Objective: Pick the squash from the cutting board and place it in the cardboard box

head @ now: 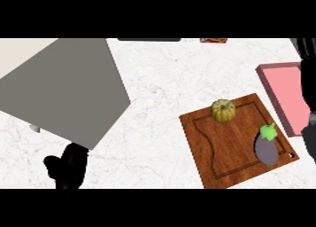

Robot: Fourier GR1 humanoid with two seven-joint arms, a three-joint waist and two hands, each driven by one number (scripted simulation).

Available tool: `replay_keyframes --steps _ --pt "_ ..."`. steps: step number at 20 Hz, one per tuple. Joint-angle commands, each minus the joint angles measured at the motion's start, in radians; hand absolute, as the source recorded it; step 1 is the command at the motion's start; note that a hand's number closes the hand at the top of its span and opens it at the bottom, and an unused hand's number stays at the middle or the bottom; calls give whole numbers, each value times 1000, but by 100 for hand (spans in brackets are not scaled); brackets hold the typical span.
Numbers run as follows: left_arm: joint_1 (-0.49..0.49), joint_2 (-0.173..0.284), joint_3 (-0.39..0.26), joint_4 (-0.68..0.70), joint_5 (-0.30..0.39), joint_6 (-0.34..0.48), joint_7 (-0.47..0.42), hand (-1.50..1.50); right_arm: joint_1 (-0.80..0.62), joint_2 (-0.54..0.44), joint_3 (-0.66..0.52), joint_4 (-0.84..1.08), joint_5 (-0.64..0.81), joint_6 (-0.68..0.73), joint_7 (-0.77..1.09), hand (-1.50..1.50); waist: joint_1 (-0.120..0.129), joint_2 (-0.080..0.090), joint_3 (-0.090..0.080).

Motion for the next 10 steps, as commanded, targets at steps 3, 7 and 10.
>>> replay_keyframes --steps 3,7,10 --pt "-43 174 11 -92 -94 -58 -33 0 -59 -122 25 60 243 -171 239 -150 -29 -1 5" --pt "-39 287 34 -111 -157 -83 -66 0 26 -302 83 191 430 -134 395 -150 -125 2 -24" --pt "-83 340 24 -129 -187 -129 -73 0 2 -364 110 193 543 -157 572 -150 -111 -10 -8"
